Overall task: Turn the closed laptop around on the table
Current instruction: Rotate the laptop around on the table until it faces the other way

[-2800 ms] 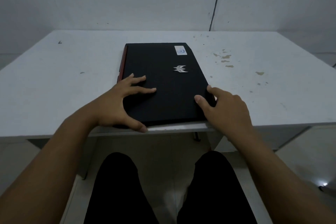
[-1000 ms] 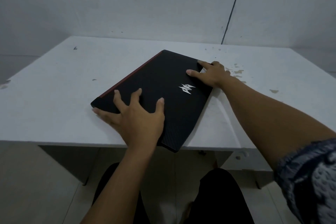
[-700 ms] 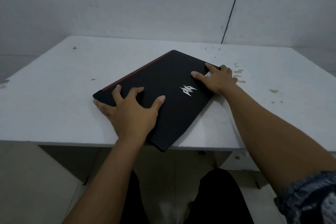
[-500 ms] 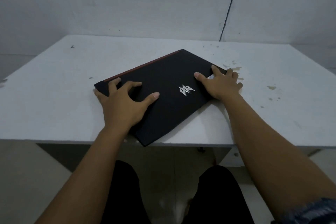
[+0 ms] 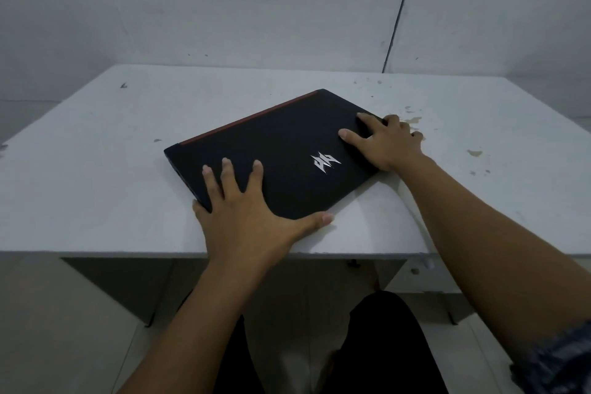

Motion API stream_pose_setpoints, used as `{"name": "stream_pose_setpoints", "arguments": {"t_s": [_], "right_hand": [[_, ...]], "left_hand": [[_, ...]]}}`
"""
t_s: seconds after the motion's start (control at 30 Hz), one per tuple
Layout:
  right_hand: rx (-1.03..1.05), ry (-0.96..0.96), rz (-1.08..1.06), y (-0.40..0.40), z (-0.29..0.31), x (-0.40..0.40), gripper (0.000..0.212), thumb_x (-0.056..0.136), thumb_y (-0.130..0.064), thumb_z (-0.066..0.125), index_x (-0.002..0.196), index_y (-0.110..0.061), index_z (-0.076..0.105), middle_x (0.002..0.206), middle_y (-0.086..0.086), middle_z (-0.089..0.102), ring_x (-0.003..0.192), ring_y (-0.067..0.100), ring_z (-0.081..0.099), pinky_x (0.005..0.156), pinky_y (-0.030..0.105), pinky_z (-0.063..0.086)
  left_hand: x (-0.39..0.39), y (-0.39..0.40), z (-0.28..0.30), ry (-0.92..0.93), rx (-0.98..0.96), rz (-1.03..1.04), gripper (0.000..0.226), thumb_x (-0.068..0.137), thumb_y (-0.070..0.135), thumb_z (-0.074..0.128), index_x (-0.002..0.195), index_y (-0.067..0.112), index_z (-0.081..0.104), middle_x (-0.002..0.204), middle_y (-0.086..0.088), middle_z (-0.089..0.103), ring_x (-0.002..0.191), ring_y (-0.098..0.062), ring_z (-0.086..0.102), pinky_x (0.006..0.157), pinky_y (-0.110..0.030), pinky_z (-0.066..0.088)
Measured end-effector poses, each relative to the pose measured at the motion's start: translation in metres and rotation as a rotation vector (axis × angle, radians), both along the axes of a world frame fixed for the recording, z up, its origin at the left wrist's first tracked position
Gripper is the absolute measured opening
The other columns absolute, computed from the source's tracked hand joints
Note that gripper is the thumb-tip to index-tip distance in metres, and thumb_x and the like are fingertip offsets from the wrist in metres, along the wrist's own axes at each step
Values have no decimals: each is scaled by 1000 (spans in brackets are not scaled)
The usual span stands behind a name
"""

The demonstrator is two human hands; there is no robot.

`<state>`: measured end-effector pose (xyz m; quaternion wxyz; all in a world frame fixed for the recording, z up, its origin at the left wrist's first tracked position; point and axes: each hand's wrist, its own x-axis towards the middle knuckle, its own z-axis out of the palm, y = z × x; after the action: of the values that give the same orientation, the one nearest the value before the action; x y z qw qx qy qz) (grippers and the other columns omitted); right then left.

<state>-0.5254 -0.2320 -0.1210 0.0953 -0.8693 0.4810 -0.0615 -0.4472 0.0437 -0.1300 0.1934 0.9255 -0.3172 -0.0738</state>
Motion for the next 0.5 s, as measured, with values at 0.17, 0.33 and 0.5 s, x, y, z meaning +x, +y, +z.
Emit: {"name": "stream_pose_setpoints", "arguments": {"t_s": [0.17, 0.33, 0.5], "right_hand": [[9, 39, -13, 4, 2, -3, 90, 77, -93, 18, 156, -51, 20, 163, 13, 23, 149, 35, 20, 114, 60, 11], [3, 59, -68, 17, -2, -13, 91, 79, -92, 14, 159, -49, 16, 164, 15, 20, 149, 37, 18, 113, 61, 12], [5, 102, -168, 52, -4, -26, 92, 83, -87, 6, 162, -40, 8, 165, 23, 12, 148, 45, 12, 112, 67, 9]], "left_hand": [[2, 3, 3, 9, -65, -13, 146, 40, 108, 47, 164, 38, 17, 175, -3, -3, 158, -28, -18, 123, -65, 5], [14, 13, 9, 26, -119, -62, 146, 36, 105, 56, 162, 40, 25, 174, 2, 5, 159, -21, -13, 124, -61, 12], [41, 30, 14, 93, -175, -177, 141, 29, 98, 72, 156, 44, 40, 171, 19, 5, 160, -15, 1, 124, -56, 23]]}}
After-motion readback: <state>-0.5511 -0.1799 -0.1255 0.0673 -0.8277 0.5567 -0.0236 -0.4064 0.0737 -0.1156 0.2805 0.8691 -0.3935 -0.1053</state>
